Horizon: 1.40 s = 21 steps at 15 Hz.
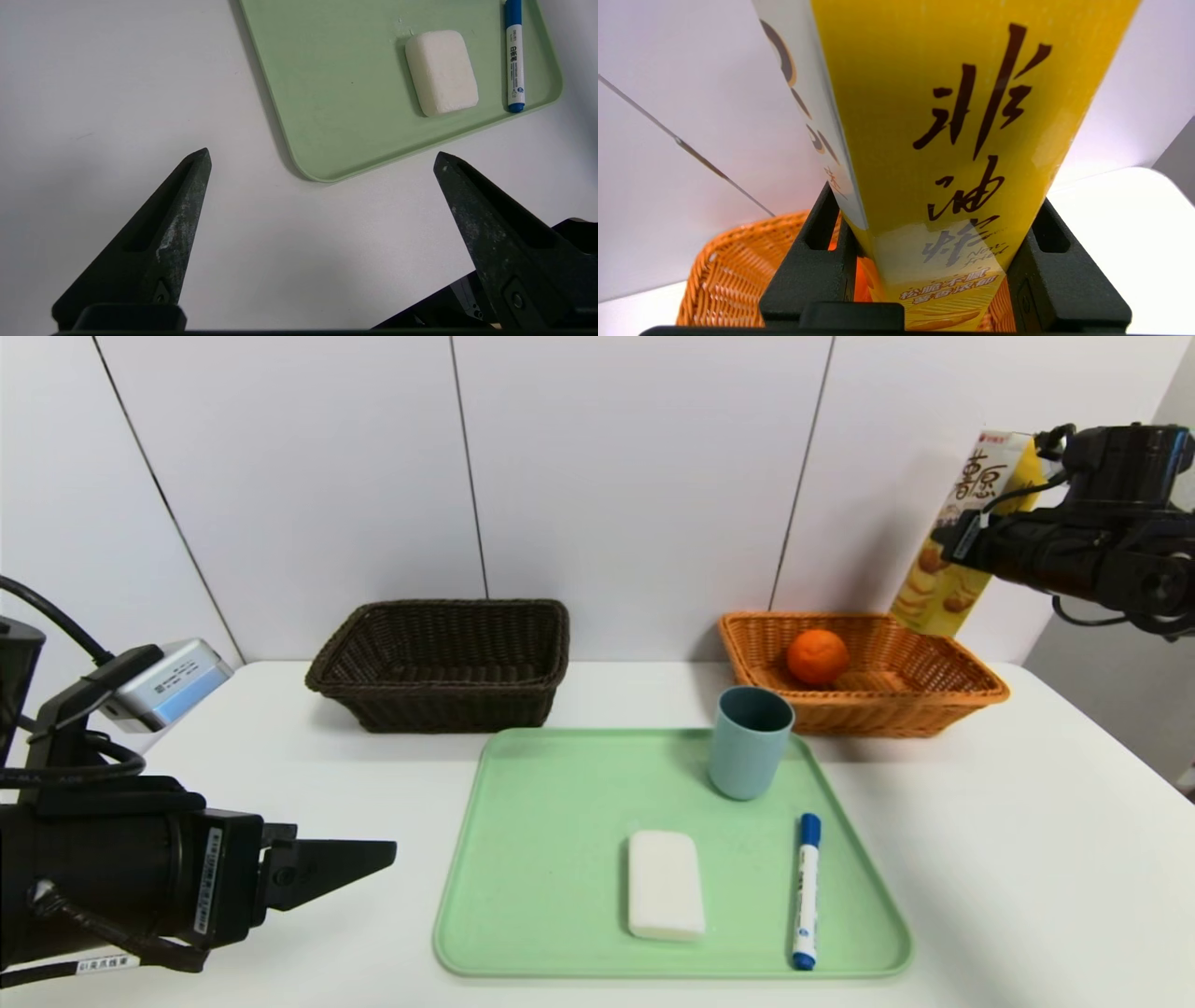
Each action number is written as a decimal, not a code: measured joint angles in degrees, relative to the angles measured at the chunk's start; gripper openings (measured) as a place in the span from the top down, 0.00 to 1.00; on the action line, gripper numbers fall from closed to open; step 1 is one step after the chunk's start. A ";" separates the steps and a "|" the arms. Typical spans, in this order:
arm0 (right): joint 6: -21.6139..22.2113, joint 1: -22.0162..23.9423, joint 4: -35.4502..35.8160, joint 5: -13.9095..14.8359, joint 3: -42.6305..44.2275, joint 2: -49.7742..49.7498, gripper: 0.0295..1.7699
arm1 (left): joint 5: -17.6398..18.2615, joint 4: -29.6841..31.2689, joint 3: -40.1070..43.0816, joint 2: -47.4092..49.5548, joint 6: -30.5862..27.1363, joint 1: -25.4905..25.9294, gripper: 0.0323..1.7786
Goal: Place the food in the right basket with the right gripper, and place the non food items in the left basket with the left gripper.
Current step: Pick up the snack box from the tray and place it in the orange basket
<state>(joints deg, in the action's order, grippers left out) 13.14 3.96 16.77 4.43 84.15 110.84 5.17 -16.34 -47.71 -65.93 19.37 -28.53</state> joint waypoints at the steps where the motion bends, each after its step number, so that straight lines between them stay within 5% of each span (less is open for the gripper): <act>1: -0.02 0.09 0.09 0.20 -1.07 0.10 0.53 | 0.01 0.00 0.00 0.00 0.02 0.00 0.05; 13: 0.26 -0.27 13.84 2.24 -11.41 3.63 0.53 | 0.00 -0.09 0.33 0.00 0.06 0.00 0.05; 18: -0.22 -0.68 25.37 3.21 -15.25 6.85 0.53 | 0.00 -0.09 0.34 0.00 0.09 0.00 0.05; 21: -0.17 -0.79 25.59 3.23 -16.04 7.88 0.53 | 0.01 -0.11 0.34 0.00 0.09 0.00 0.05</act>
<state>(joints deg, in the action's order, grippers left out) 12.97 3.17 42.36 7.66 68.11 118.71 5.18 -16.45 -47.37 -65.93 19.46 -28.53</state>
